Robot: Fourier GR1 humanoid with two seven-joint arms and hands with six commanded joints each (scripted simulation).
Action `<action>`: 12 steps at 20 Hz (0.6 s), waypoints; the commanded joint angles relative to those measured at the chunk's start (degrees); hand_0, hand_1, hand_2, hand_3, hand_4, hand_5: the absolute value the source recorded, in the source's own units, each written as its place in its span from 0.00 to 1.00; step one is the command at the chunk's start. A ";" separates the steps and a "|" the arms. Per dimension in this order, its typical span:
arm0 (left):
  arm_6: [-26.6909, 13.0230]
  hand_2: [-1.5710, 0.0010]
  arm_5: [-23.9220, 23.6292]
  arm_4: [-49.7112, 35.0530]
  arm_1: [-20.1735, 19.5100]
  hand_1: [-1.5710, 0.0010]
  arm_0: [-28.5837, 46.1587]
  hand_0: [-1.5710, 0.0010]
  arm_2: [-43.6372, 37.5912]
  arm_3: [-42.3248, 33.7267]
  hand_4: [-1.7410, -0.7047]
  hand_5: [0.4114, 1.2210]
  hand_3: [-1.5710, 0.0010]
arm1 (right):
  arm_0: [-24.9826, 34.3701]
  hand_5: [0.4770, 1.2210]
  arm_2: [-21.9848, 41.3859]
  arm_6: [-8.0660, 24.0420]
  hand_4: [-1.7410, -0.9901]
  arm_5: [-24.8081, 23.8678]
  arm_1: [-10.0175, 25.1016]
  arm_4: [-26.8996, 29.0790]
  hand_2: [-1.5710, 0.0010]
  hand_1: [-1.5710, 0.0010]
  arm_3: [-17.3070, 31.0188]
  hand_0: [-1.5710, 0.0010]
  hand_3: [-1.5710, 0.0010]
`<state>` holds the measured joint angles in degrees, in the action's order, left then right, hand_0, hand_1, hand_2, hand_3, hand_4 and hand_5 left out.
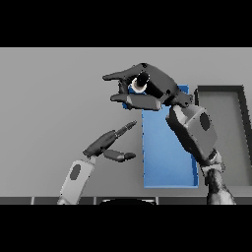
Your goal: Pick up the blue pipe and place it into the blue bin.
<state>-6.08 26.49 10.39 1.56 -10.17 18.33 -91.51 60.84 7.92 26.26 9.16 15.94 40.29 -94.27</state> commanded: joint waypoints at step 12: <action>0.57 1.00 -0.42 1.61 -0.49 1.00 -0.86 1.00 0.47 0.34 0.84 0.01 1.00 | -7.24 1.00 -6.42 0.01 0.00 -1.79 11.44 -5.66 0.00 0.00 14.29 0.00 0.00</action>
<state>-5.55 26.06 12.00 1.06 -11.01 18.79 -91.18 53.49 1.52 26.36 7.43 27.38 34.76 -79.97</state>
